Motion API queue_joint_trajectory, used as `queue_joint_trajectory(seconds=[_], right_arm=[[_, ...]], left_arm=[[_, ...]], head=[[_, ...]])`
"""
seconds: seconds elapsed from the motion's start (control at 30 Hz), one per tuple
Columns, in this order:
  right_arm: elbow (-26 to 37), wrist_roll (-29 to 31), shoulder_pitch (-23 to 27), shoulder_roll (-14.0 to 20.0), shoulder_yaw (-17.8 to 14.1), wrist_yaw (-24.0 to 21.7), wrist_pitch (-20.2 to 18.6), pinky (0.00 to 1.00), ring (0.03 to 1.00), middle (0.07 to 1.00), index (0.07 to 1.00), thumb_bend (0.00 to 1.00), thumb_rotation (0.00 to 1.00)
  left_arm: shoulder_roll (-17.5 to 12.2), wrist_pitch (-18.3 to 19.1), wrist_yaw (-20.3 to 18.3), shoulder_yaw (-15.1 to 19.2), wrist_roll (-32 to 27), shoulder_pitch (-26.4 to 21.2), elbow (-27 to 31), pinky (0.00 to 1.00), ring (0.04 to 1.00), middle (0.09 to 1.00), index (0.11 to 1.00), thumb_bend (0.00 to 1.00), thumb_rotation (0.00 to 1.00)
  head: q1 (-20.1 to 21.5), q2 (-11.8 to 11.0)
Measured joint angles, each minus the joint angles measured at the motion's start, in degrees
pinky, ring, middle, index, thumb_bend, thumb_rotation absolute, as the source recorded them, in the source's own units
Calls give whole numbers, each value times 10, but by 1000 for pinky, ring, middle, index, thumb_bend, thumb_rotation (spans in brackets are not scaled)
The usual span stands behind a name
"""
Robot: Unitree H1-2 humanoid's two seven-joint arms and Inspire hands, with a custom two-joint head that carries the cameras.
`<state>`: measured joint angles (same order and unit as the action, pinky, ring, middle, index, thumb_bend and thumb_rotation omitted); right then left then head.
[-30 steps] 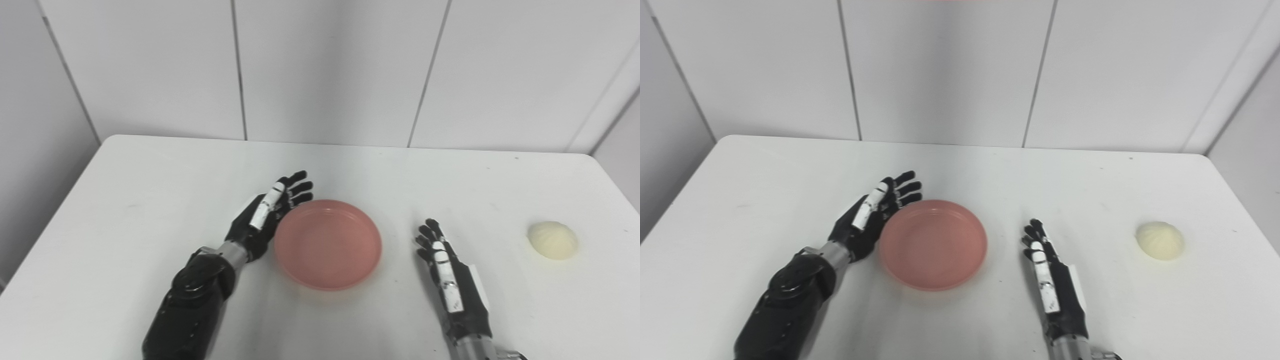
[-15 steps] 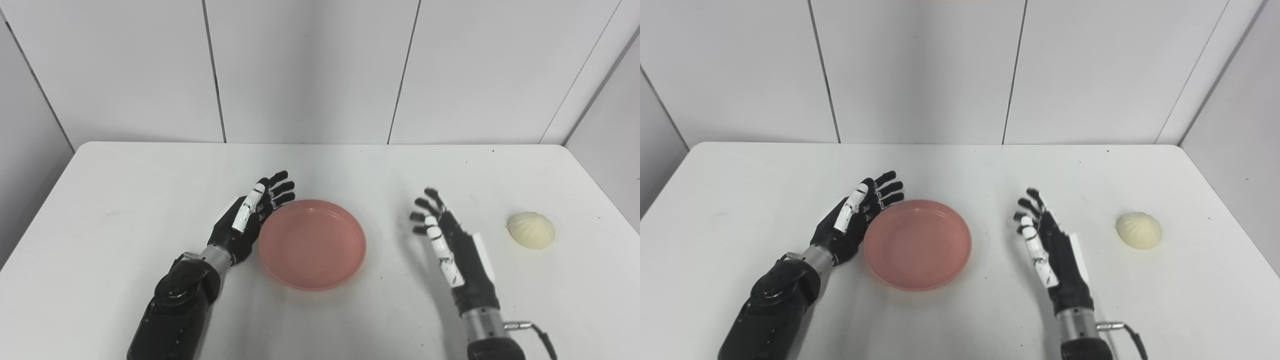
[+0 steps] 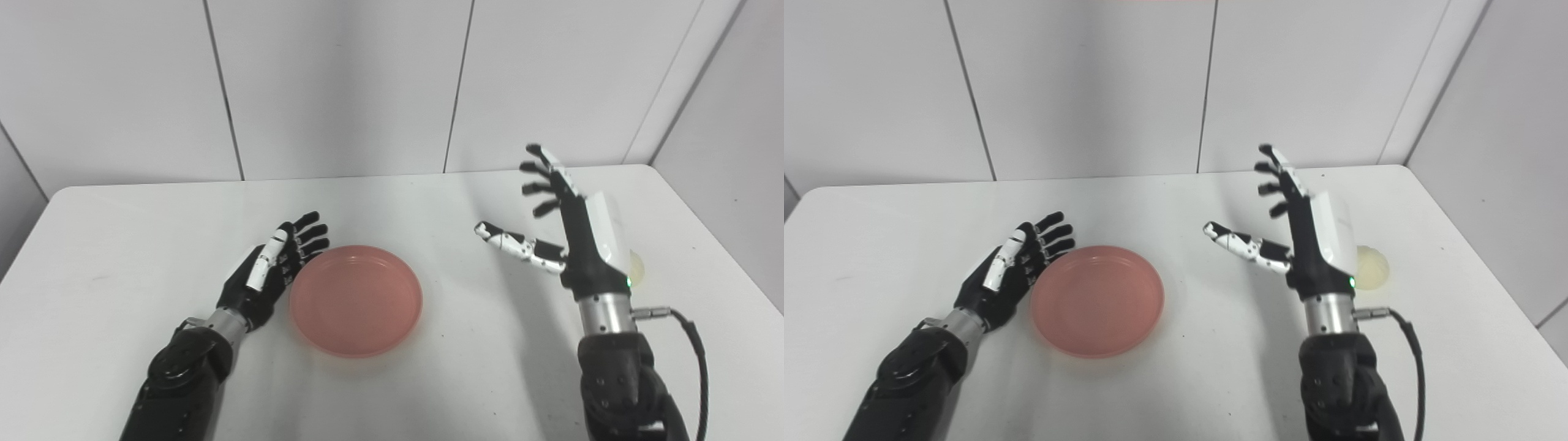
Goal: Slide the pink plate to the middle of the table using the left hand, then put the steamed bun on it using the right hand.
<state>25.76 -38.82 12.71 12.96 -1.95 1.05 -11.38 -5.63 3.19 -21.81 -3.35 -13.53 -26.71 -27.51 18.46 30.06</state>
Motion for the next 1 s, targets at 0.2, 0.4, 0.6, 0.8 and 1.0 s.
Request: queue_joint_trajectory(seconds=[0.2, 0.4, 0.6, 0.8, 1.0], right_arm=[[13, -80, 2, 36, -22, -6, -10, 435, 566, 734, 810, 759, 365], [28, -127, 2, 53, -48, -36, -46, 438, 565, 719, 798, 783, 390], [8, -162, 2, 62, -70, -77, -93, 516, 659, 776, 814, 815, 487], [-19, -173, 1, 74, -81, -86, -116, 578, 735, 794, 810, 850, 447], [-39, -181, 0, 83, -90, -124, -149, 663, 811, 826, 815, 854, 407]], left_arm=[[-19, -29, -23, 13, -9, -14, -39, 851, 853, 866, 855, 442, 985], [-25, -48, -31, 17, -13, -22, -62, 840, 844, 859, 842, 467, 940], [-30, -69, -39, 18, -13, -26, -79, 833, 841, 854, 837, 478, 921], [-41, -88, -49, 20, -13, -41, -112, 824, 833, 847, 833, 487, 913], [-45, -90, -56, 27, -23, -44, -120, 809, 825, 839, 824, 491, 882]], head=[[28, -2], [47, 1], [70, 1], [86, 2], [98, 5]])
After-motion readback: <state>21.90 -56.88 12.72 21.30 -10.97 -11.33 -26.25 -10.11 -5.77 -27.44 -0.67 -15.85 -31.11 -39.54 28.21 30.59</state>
